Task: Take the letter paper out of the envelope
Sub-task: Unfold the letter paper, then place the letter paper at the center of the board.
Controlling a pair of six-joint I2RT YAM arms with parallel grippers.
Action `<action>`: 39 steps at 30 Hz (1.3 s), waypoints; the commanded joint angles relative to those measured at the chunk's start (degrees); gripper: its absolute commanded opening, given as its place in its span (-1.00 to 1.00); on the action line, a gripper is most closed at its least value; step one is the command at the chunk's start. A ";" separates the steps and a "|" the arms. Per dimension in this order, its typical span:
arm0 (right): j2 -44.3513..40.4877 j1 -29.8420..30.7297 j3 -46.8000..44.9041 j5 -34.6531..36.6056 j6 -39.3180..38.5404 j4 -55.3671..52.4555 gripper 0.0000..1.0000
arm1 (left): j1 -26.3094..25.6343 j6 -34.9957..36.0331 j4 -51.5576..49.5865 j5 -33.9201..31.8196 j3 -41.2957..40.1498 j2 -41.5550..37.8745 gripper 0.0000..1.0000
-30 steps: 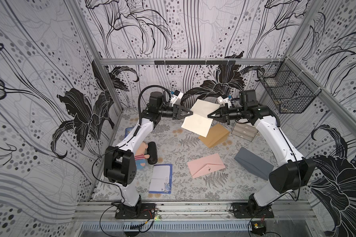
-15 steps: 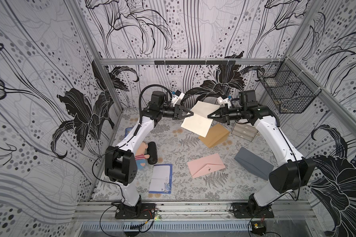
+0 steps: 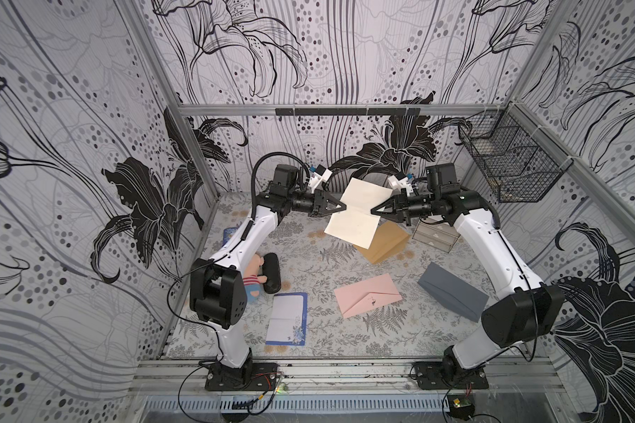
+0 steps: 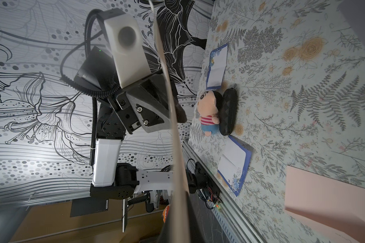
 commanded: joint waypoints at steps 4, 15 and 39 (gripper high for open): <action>-1.63 1.06 -0.25 1.17 -2.21 -1.39 -1.00 | -1.02 2.01 -1.47 -2.12 2.14 0.79 -0.78; -0.76 7.86 5.32 21.47 -10.05 -14.45 -0.75 | -4.91 14.11 -22.21 -25.21 10.60 1.82 -1.00; -20.50 8.32 -13.59 50.24 -6.94 -6.03 -0.27 | -15.65 42.26 -37.16 -96.18 7.56 15.78 -1.00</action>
